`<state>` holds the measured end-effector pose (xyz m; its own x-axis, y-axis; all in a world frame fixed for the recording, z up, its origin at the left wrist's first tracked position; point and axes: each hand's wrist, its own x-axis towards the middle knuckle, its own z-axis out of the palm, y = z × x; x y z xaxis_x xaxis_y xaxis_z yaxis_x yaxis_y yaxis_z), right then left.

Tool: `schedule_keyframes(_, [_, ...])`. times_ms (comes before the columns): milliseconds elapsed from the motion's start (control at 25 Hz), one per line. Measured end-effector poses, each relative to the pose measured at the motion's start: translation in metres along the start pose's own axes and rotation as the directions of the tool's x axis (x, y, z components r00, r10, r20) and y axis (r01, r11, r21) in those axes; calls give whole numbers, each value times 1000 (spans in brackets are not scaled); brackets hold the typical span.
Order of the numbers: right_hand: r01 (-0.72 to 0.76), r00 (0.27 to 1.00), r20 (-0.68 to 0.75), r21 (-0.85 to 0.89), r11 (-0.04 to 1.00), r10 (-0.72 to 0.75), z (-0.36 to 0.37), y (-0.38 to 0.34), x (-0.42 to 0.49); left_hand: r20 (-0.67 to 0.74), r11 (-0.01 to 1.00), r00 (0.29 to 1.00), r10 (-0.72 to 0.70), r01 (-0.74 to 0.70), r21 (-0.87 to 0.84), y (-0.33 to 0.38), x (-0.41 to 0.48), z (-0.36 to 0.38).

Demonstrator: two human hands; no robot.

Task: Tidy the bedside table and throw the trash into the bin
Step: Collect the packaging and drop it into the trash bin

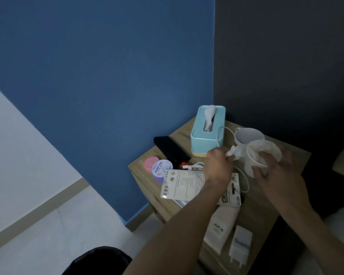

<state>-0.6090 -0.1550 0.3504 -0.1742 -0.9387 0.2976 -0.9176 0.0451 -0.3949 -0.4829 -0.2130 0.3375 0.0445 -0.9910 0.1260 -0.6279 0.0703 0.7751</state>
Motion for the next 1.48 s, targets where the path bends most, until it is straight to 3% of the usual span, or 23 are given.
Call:
schedule_keyframes(160, [129,984,-129,53,990,-122,-21,-20,5,-130,992,990,52,-66,-112,8,-1,-26])
schedule_keyframes(320, [286,958,-46,124,950,-283,-12,-74,1,-252,996,968,-3,-19,-84,-28,-22,-78])
schedule_keyframes(440, [436,896,8,182,881,-445,19,-143,-21,-350,991,928,-128,101,-92,-81,-53,-145])
schedule_keyframes(560, [489,847,84,264,831,-525,52,-202,-57,-387,959,878,-281,272,-77,-135,-99,-200])
schedule_keyframes(800, [630,601,325,368,684,-730,140,-285,-180,-370,794,727,-578,605,-51,-253,-227,-264])
schedule_keyframes(920, [596,460,514,426,681,-724,201,-293,-239,-297,674,630,-718,736,-67,-312,-286,-260])
schedule_keyframes(1040, [582,376,635,406,705,-675,245,-288,-279,-179,573,552,-814,814,-94,-360,-320,-238])
schedule_keyframes(1240, [607,338,722,323,726,-604,294,-278,-296,-107,505,495,-862,857,-103,-406,-328,-203])
schedule_keyframes(1480, [619,309,791,255,743,-528,325,-258,-298,-8,534,534,-845,845,-18,-428,-328,-173])
